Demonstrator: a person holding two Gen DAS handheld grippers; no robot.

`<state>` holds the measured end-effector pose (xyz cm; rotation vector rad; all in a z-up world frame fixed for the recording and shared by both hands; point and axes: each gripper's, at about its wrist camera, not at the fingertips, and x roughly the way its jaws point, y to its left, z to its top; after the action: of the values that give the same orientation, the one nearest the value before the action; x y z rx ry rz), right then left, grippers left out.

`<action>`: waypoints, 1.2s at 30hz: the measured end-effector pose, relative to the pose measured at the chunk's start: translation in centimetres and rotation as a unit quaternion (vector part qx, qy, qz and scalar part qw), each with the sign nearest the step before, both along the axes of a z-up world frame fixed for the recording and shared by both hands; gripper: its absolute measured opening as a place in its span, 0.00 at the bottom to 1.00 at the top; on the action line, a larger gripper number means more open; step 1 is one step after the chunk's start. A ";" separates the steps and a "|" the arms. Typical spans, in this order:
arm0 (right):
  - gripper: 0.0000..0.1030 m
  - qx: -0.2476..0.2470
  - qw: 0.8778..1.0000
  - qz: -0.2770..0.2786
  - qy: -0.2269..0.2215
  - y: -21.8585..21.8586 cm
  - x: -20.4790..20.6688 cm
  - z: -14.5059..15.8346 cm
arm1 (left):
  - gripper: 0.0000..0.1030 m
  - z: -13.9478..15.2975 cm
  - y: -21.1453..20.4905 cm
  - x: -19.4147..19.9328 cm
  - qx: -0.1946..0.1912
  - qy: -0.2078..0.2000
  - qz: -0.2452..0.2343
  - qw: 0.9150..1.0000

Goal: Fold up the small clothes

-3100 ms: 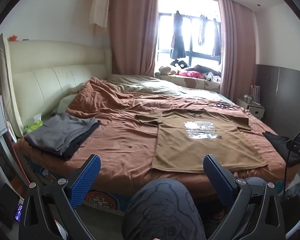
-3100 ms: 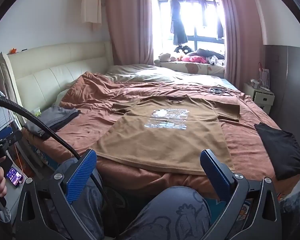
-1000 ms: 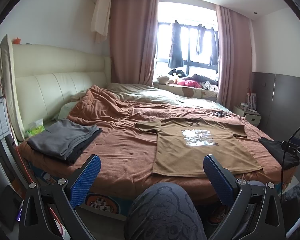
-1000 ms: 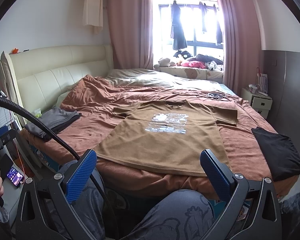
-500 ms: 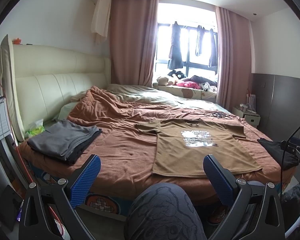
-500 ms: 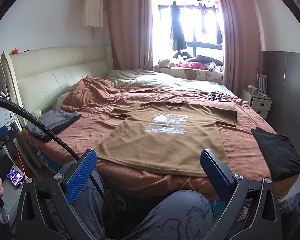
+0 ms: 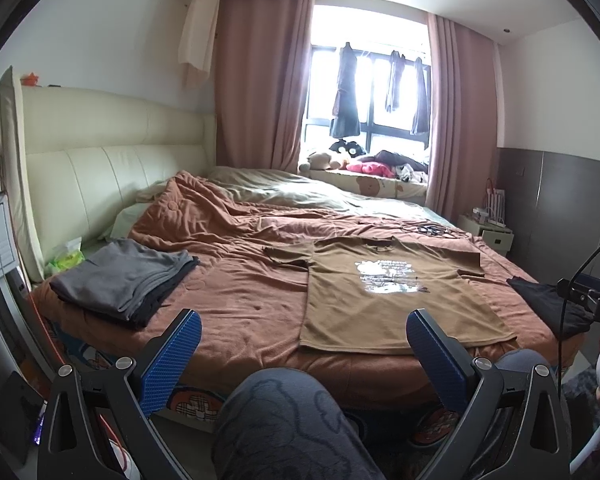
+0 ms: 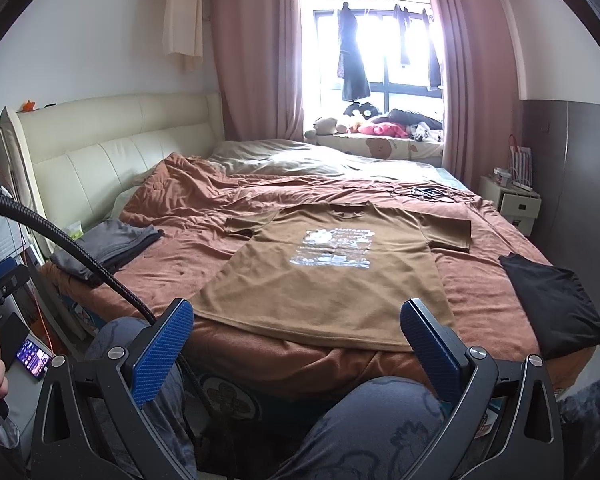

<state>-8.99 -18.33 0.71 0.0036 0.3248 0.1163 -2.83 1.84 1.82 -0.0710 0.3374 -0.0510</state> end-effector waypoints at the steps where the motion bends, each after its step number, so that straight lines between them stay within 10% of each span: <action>1: 1.00 -0.001 1.000 -0.001 -0.001 0.0 0.1 0.0 | 1.00 0.0 0.0 0.1 -0.001 0.002 -0.003 1.000; 24: 1.00 0.016 0.999 0.020 0.046 -0.5 16.5 0.5 | 0.99 -1.3 4.3 17.7 -0.038 0.067 -0.007 0.997; 36: 0.90 0.029 0.996 0.038 0.071 -0.9 27.8 0.8 | 0.73 -3.1 5.9 31.3 -0.063 0.126 -0.024 0.990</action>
<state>18.83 -19.24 1.55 0.0564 0.4633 0.2021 28.45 7.73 -1.28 -0.1950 0.5890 -0.1116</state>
